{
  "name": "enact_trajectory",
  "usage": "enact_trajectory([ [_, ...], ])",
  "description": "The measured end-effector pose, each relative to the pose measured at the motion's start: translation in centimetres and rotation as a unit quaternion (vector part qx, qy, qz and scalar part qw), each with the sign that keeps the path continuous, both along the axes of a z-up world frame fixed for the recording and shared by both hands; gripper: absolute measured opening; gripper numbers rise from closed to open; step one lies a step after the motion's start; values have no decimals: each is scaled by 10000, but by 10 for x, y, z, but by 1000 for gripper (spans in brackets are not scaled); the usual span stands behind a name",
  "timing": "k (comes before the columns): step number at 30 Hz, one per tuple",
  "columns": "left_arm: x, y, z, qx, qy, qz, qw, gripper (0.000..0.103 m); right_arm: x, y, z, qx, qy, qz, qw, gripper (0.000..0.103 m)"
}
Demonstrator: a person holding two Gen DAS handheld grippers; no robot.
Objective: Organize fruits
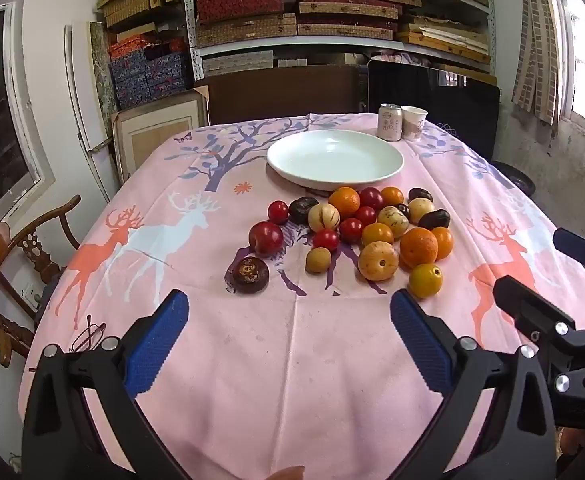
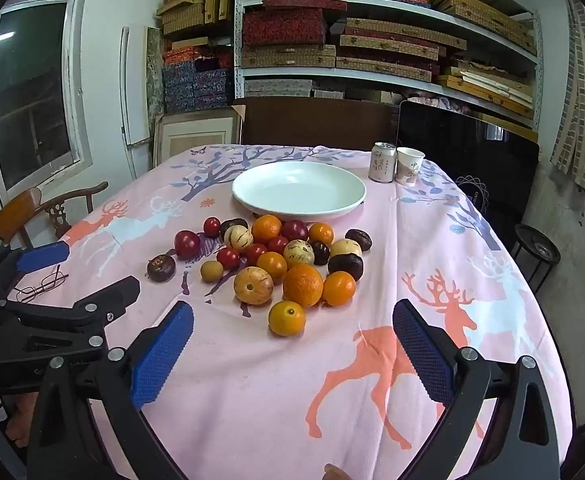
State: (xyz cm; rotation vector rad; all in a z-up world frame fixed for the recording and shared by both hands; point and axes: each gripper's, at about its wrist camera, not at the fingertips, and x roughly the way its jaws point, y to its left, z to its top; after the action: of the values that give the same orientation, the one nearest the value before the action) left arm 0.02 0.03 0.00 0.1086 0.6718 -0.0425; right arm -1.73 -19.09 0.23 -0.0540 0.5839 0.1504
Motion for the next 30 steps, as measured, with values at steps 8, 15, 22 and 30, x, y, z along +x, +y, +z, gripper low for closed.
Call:
enact_trajectory([
  [8,0,0,0,-13,-6,0,10000,99,-4,2,2,-8,13,14,10000,100],
  [15,-10,2,4,-31,27,-7,10000,99,-6,2,2,3,0,-8,10000,100],
  [22,-6,1,-3,-36,101,-7,9999,99,-8,3,2,37,23,-2,10000,100],
  [30,-2,3,-8,-78,173,5,9998,99,-3,1,-5,58,60,0,10000,100],
])
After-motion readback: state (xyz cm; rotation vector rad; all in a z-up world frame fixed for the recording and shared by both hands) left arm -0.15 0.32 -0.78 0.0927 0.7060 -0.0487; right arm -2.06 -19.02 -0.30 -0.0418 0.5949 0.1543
